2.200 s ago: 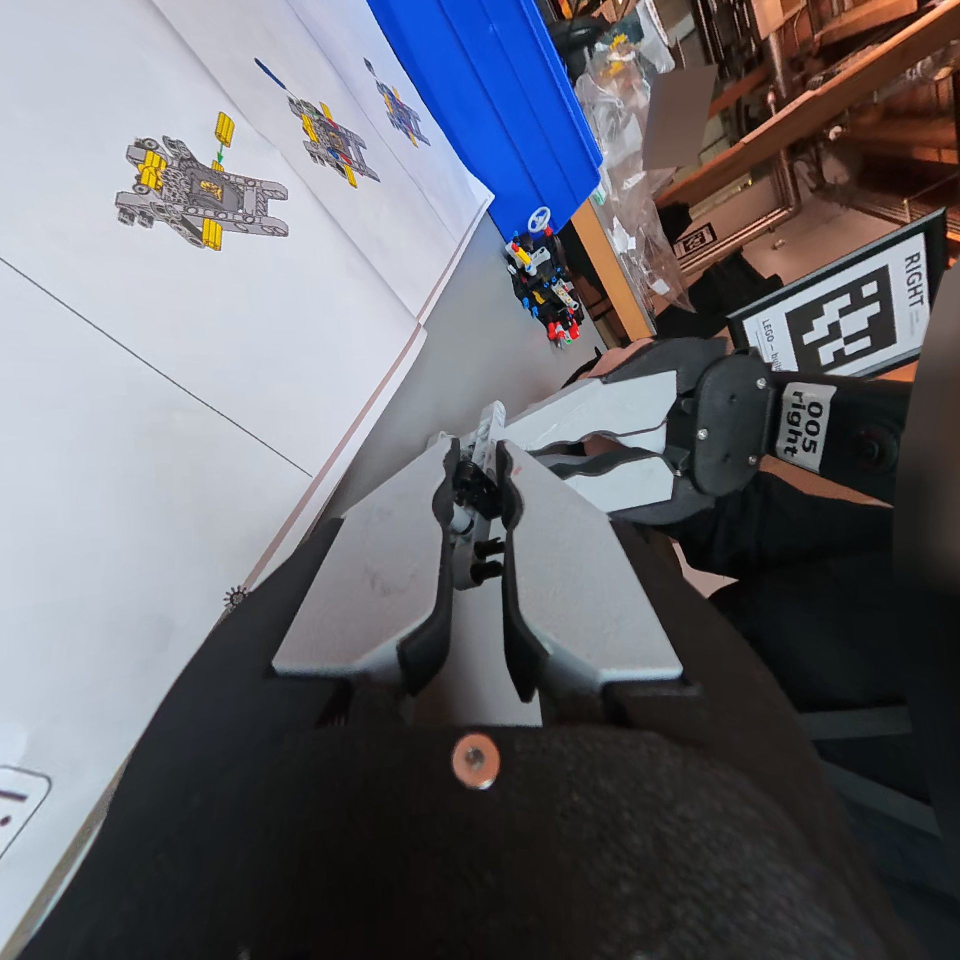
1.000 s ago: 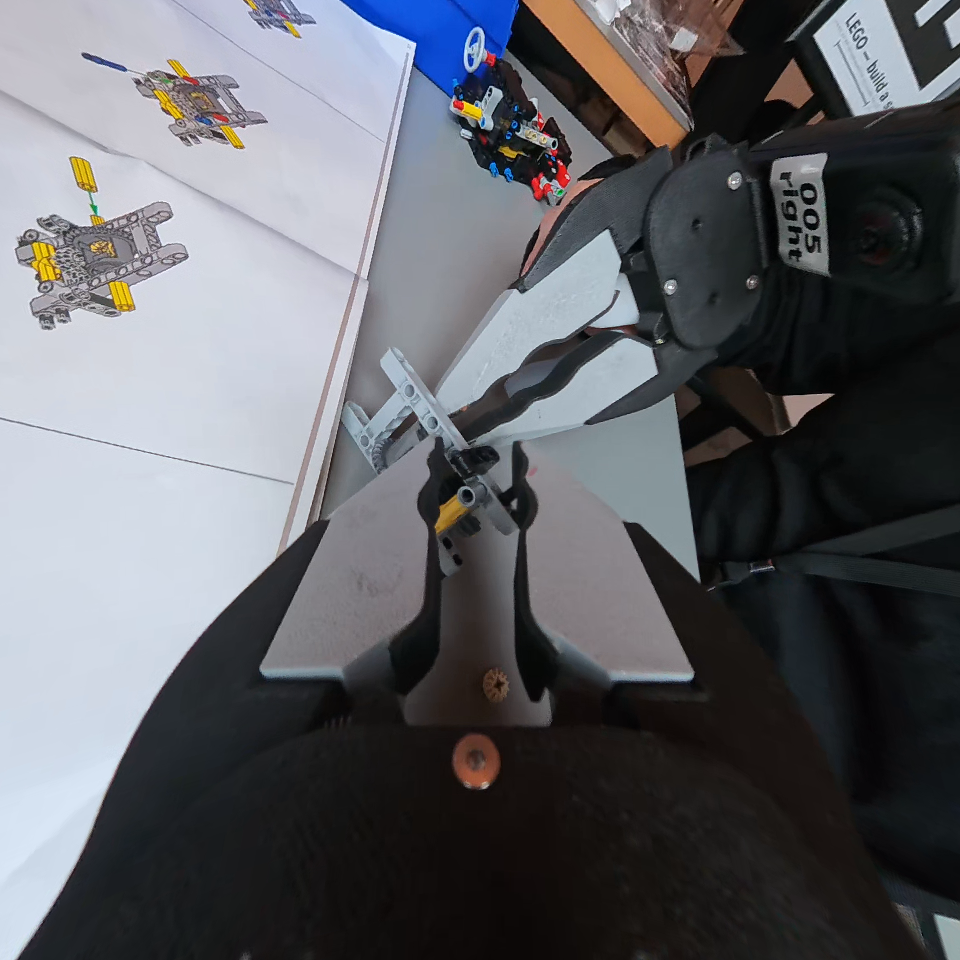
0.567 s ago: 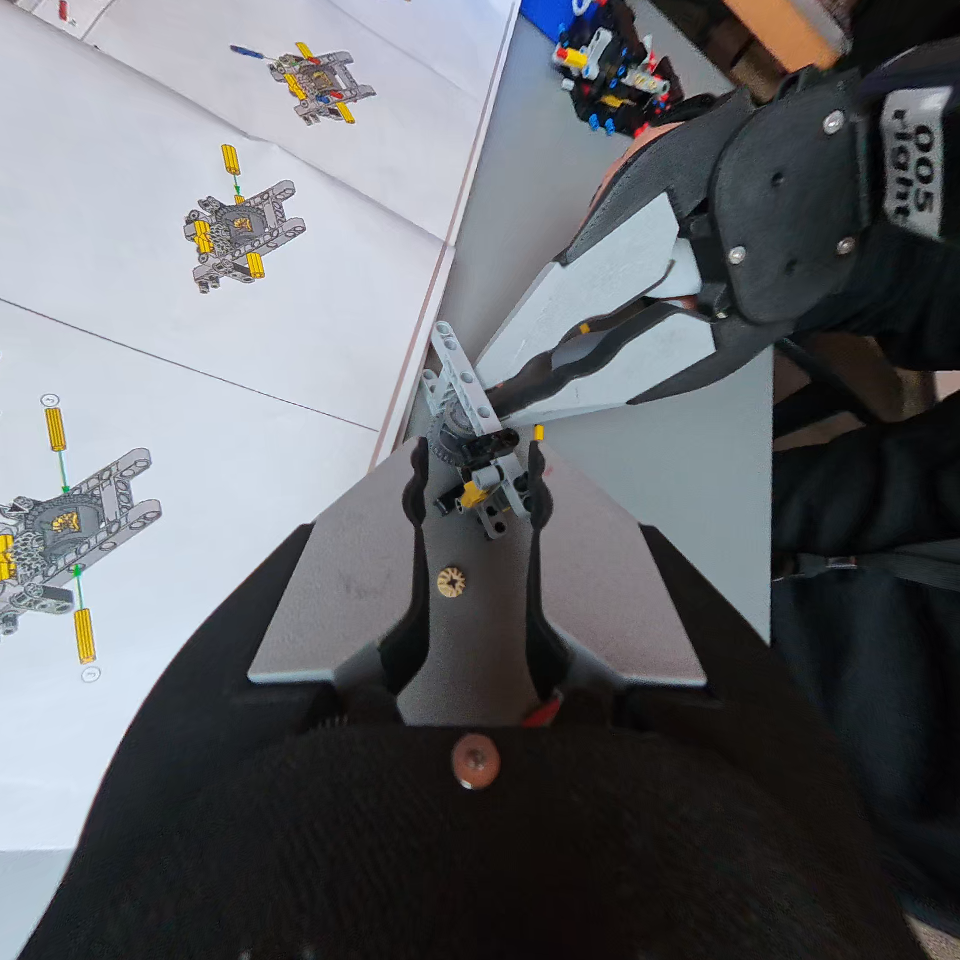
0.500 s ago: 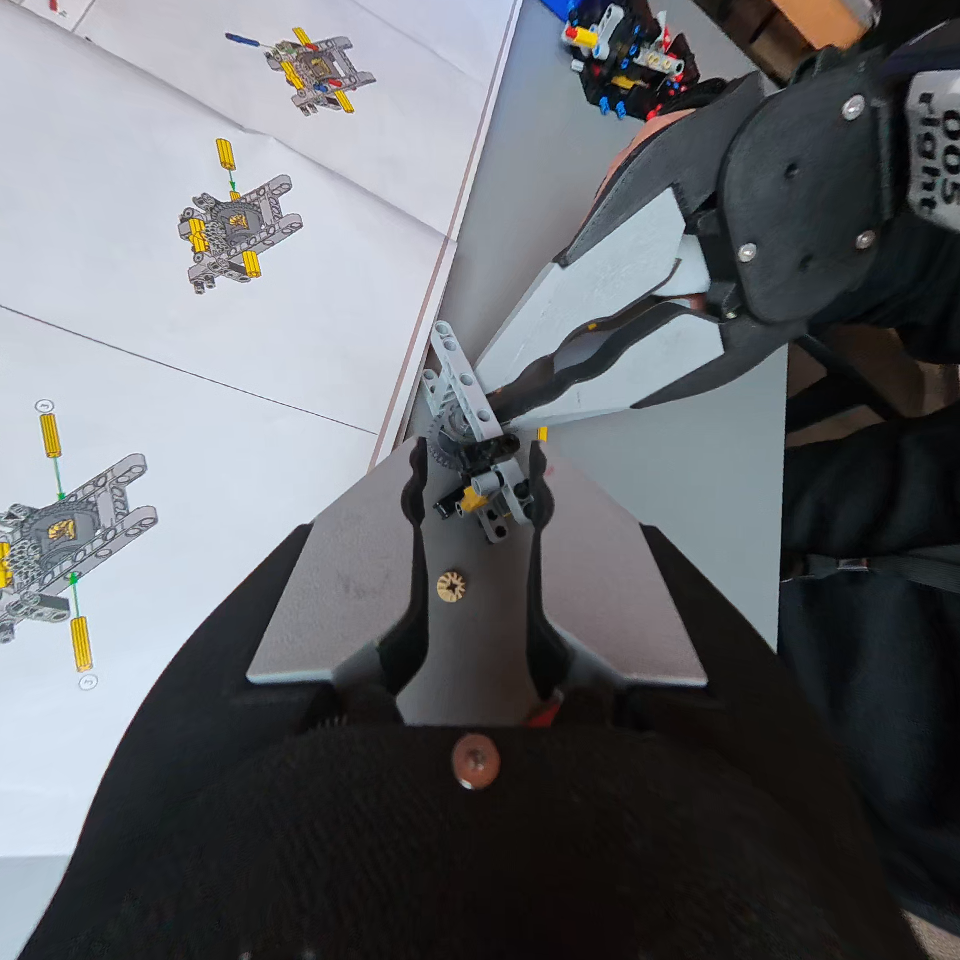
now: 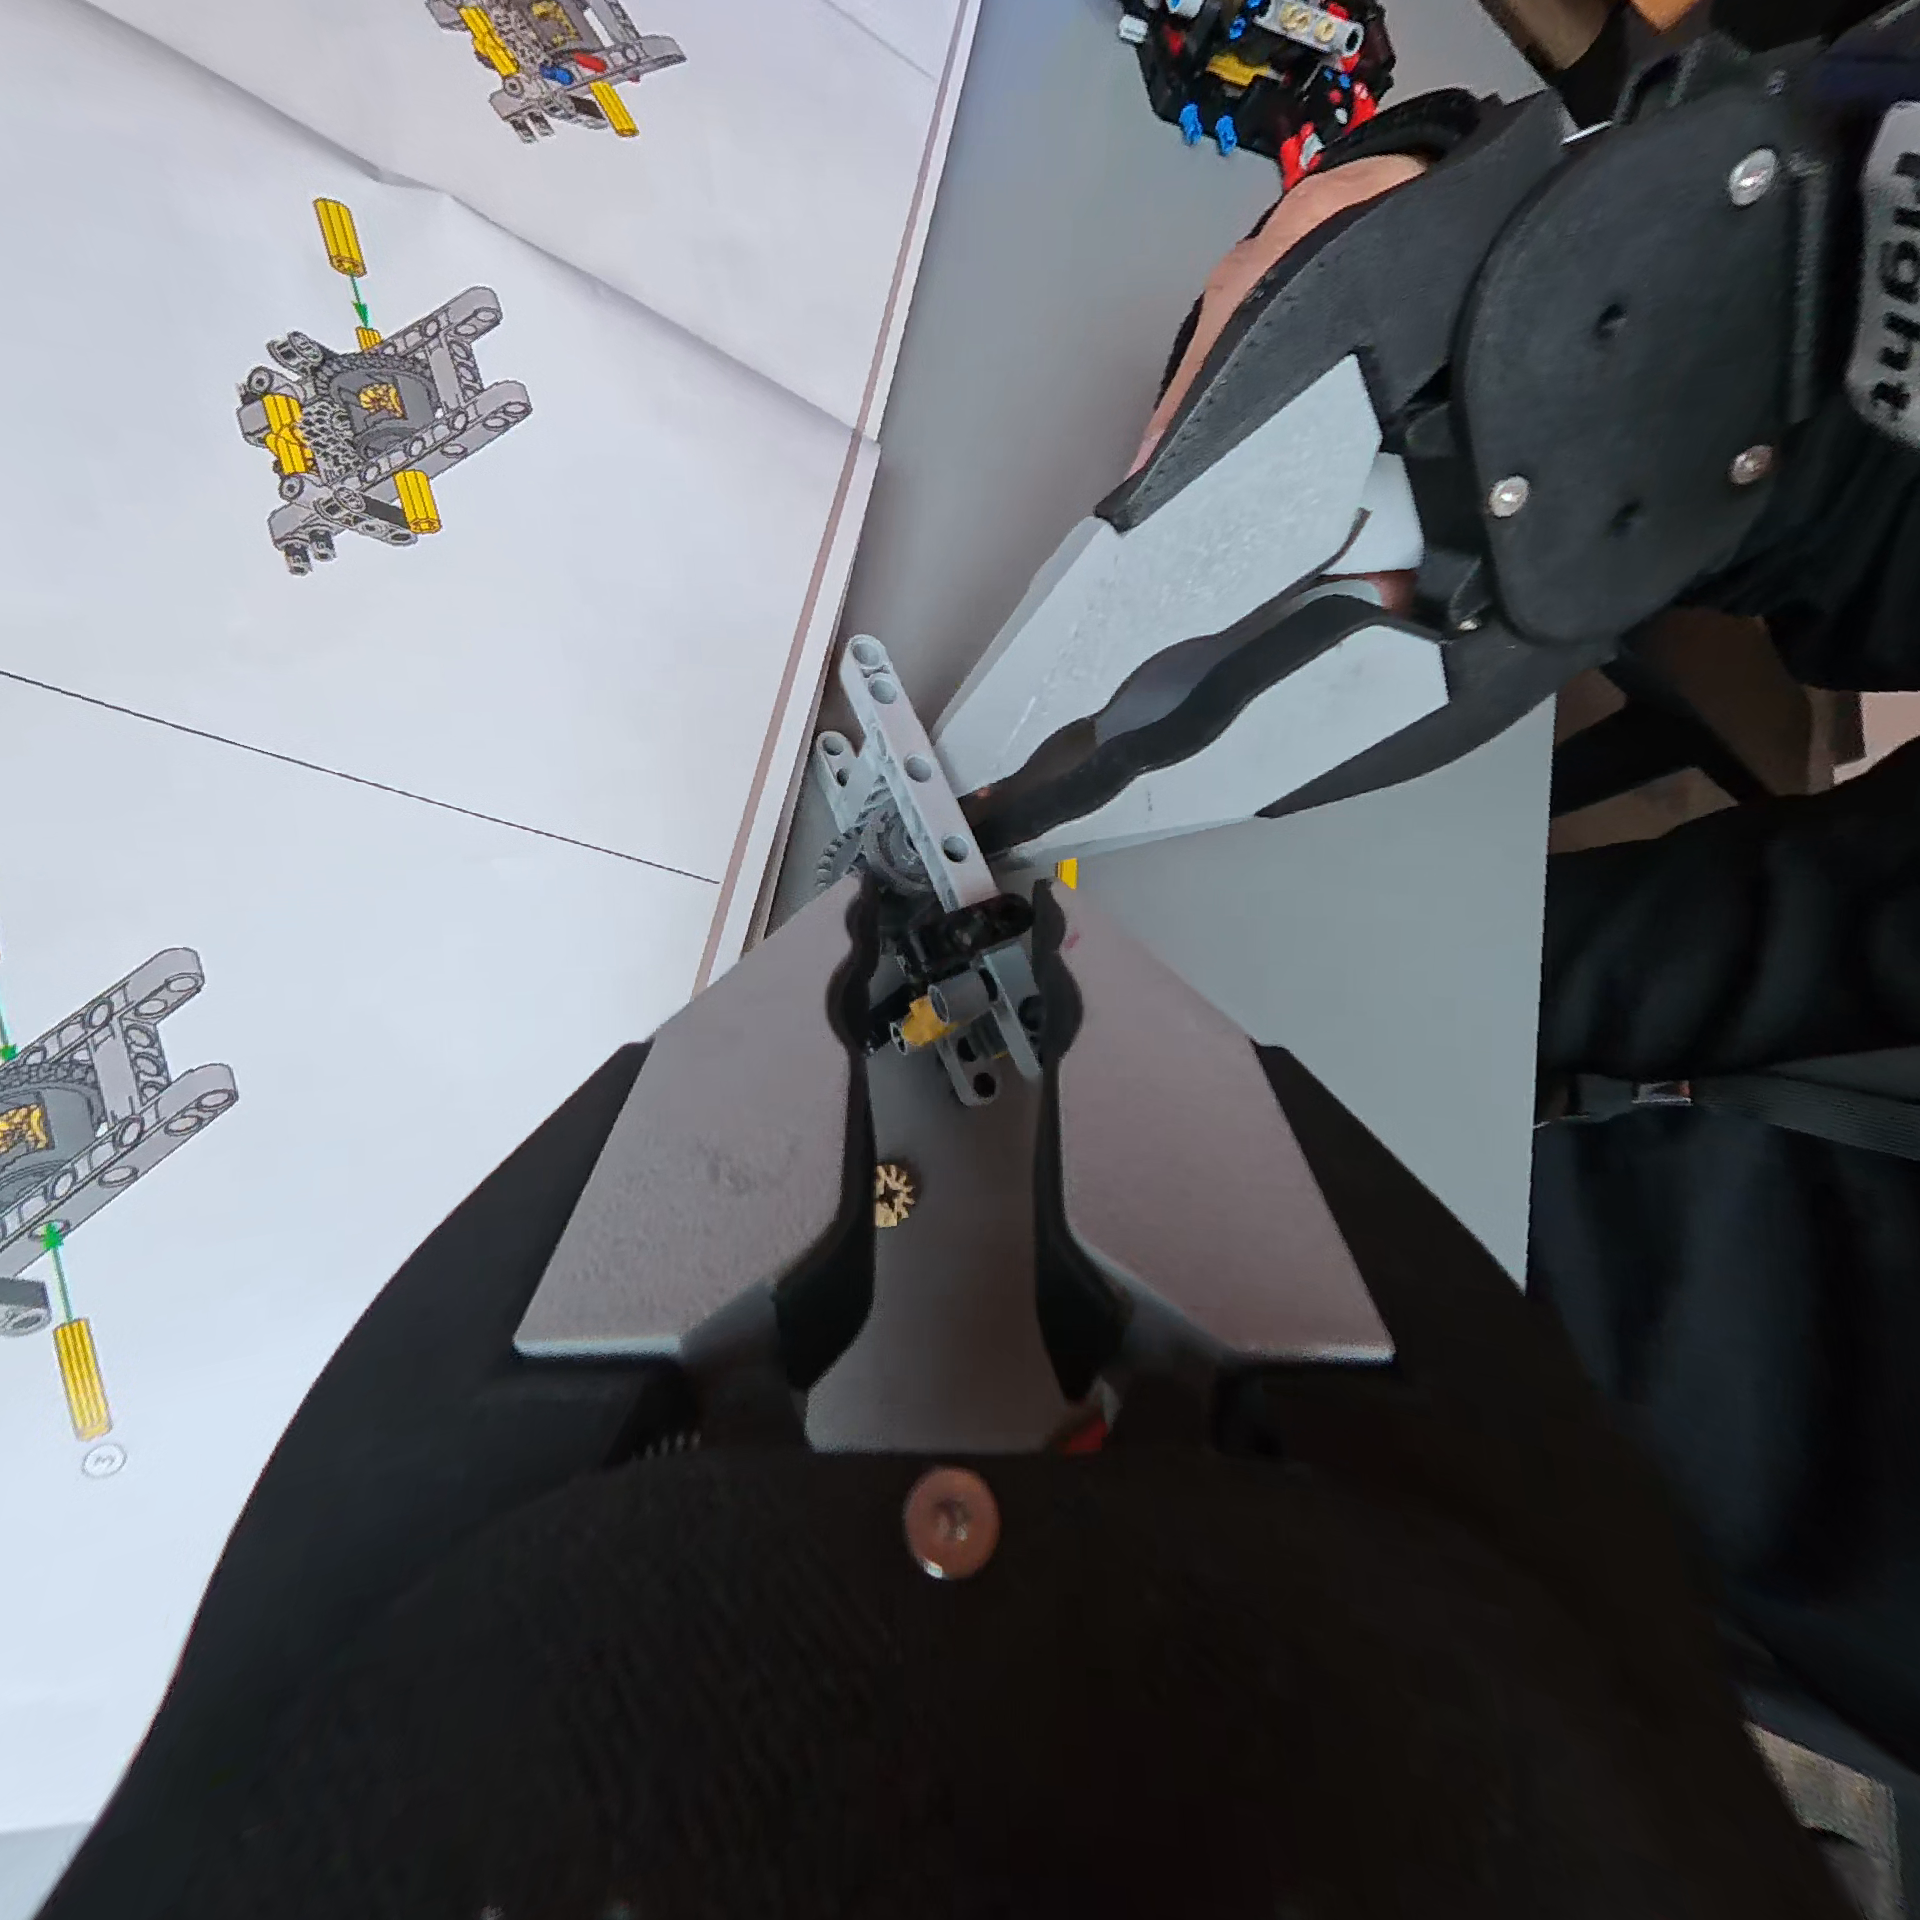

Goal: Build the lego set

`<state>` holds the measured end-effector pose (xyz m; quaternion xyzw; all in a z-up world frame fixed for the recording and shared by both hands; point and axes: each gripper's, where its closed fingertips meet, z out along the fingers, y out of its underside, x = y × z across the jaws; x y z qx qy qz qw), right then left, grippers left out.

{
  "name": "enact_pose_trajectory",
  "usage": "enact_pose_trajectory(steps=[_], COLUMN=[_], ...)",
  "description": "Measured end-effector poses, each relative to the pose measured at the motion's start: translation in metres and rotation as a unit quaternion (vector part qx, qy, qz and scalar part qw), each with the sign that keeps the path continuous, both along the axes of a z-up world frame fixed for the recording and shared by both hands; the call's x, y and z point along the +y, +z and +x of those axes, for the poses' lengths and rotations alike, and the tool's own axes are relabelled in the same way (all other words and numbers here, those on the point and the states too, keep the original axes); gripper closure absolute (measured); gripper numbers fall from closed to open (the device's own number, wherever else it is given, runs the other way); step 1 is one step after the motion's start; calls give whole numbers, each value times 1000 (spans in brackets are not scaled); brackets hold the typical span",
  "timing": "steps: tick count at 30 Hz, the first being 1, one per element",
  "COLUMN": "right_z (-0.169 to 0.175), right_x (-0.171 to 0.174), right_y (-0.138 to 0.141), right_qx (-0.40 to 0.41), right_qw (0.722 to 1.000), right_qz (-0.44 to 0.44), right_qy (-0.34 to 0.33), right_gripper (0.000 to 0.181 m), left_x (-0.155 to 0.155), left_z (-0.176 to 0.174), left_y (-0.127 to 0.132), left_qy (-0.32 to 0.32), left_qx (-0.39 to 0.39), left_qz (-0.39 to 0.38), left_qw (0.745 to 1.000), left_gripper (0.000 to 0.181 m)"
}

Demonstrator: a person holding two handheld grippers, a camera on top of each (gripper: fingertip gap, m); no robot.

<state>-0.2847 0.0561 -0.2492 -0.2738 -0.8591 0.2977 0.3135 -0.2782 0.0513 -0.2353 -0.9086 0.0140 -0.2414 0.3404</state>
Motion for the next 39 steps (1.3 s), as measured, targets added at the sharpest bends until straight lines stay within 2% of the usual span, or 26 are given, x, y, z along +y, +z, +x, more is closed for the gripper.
enact_pose_trajectory(steps=[14,23,33,39], right_z=[1,0,0,1], right_x=[-2,-5,-5,-8], right_y=[0,0,2,4], right_qx=[0,21,29,48], right_qw=[1000,998,997,991], right_qz=[2,50,63,98], right_qy=[23,32,39,73], right_gripper=[174,174,175,174], left_x=[0,-2,-2,-2], left_z=[-3,0,-1,-1], left_y=[1,1,2,2], left_qy=[-16,-38,-52,-57], left_qx=[-17,-52,-91,-107], left_qz=[14,27,39,42], left_qw=[1000,998,994,992], left_gripper=[154,154,152,152])
